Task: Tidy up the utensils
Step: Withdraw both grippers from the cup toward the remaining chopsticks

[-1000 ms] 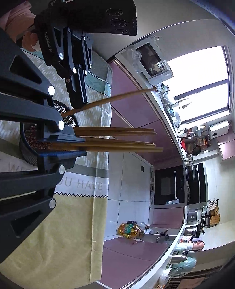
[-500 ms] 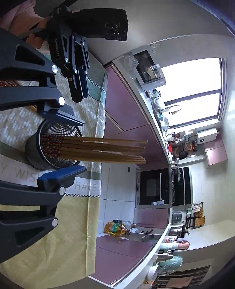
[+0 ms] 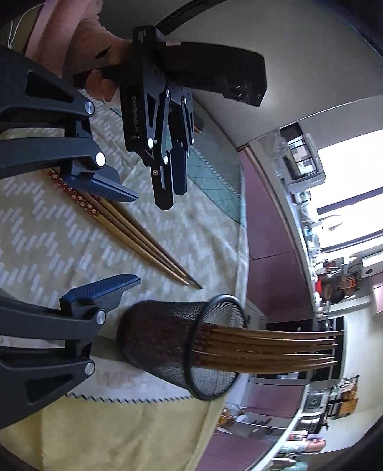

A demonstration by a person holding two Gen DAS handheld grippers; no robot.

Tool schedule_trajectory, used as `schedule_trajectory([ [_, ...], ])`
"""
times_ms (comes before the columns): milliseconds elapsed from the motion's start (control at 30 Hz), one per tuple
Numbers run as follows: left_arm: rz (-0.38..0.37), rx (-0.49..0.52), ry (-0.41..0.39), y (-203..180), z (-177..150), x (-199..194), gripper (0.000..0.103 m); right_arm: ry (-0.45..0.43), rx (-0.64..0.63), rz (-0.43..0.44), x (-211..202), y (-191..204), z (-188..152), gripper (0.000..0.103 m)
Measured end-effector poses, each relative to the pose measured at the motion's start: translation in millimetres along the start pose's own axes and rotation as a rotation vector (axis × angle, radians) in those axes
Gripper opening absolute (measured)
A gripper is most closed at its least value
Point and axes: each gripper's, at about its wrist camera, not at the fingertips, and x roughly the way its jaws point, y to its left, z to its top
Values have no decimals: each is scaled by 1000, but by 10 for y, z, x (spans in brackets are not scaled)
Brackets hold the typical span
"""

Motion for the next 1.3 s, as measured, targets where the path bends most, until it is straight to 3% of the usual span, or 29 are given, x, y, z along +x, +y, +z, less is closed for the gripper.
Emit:
schedule_trajectory([
  [200,4,9,48,5,-182,100,40,70,25,-18,288,62,-119,47],
  [533,-4,17,58,16,-254,95,40,85,-22,-82,444,236,-96,43],
  [1033,-24,50,68,-81,-256,114,40,107,-20,-127,452,116,-122,32],
  [1300,0,69,85,-116,-267,190,39,106,-7,-126,445,77,-126,31],
])
